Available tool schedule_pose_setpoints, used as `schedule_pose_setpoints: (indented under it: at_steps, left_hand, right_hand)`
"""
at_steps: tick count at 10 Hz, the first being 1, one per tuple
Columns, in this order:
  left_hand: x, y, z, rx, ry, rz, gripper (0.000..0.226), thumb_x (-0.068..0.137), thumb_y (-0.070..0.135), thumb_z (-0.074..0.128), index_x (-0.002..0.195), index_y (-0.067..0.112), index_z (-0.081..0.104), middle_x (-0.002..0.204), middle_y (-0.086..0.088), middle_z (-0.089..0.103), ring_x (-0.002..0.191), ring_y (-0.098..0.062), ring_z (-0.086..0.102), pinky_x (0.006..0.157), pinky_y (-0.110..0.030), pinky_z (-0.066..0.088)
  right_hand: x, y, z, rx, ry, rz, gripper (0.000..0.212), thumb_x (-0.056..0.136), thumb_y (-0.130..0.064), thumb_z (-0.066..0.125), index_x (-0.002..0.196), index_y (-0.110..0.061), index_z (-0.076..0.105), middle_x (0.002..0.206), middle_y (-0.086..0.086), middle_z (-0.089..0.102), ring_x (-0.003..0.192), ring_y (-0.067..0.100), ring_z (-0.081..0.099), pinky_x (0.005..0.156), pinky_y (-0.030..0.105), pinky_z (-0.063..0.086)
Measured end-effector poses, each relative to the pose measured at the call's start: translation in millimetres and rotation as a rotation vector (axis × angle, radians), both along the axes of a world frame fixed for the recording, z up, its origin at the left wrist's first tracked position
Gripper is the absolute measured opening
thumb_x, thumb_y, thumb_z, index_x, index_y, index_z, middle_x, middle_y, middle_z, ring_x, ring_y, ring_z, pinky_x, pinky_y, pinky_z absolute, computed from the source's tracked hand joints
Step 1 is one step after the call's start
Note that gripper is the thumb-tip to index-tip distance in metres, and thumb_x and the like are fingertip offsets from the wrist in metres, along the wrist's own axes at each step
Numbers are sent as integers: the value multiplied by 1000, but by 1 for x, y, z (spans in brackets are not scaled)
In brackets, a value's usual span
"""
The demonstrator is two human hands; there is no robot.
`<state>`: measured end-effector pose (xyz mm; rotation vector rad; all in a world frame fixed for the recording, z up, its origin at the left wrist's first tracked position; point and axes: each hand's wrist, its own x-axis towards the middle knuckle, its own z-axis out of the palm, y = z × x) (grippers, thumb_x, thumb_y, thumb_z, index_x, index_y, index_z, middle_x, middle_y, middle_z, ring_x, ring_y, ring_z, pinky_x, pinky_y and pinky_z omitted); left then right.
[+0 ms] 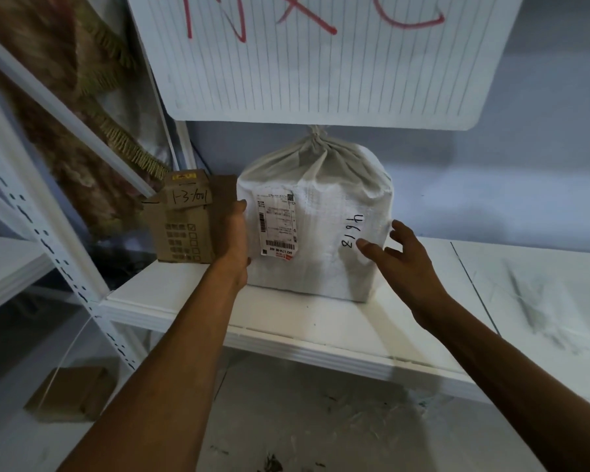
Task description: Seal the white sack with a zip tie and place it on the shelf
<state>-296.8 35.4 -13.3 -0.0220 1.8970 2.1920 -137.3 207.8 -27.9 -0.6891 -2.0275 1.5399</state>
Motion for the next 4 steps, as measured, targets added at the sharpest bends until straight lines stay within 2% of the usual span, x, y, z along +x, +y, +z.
schedule_pose_setpoints:
  at_steps: [1,2,3,4]
  left_hand:
    - [4,-7,0,-3,46,52,37,91,52,46,112,27,62,121,-5,63,114,-26,56,102,-51,44]
    - [5,-15,3,30,100,177,13,83,46,48,80,33,53,95,-3,58,92,-23,55,98,-53,47]
    - [16,-22,10,43,144,212,7,79,41,50,77,35,51,89,0,56,90,-22,54,97,-54,48]
    - [33,-27,14,-12,226,165,5,83,33,53,82,32,58,89,-2,60,85,-21,56,85,-46,53]
  right_hand:
    - [5,-6,4,39,28,-13,80,79,-45,73,145,-25,33,149,0,41,125,23,52,99,40,47]
    - [9,-15,7,104,69,-7,76,79,-40,75,142,-22,38,145,-1,45,122,21,53,100,39,49]
    - [13,-22,7,130,113,-18,75,78,-39,76,141,-22,40,144,0,45,121,21,54,95,34,50]
    - [23,-33,12,134,99,-28,72,79,-39,74,140,-22,40,144,0,45,122,22,54,91,30,48]
